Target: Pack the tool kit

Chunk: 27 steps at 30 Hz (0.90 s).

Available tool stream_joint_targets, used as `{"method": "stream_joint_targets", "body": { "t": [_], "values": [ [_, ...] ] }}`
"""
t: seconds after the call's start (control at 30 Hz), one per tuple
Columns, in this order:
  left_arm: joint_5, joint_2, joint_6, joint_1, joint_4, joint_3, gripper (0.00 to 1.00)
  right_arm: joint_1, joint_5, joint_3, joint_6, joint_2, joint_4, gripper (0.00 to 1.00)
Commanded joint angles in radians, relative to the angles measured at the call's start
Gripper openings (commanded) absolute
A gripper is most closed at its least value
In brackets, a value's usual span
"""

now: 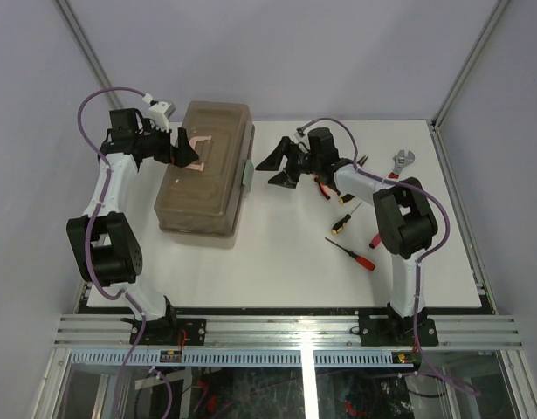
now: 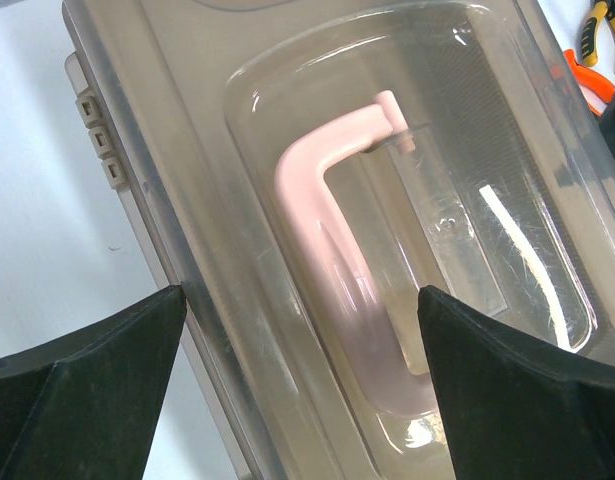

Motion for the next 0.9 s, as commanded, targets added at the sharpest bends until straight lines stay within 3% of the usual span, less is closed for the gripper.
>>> {"method": "stream_joint_targets", "body": {
  "t": [0.0, 0.63, 0.87],
  "values": [
    [-0.130, 0.142, 0.123, -0.048, -0.314, -0.131, 0.93, 0.008, -0.025, 0.073, -0.007, 0.069, 0.016, 0.82],
    [-0.131, 0.137, 0.122, -0.049, -0.315, -0.142, 0.93, 0.032, -0.098, 0.139, 0.220, 0.176, 0.342, 0.81],
    [-0.131, 0.136, 0.121, -0.049, -0.314, -0.140, 0.93, 0.050, -0.100, 0.155, 0.193, 0.204, 0.296, 0.81]
  ]
}}
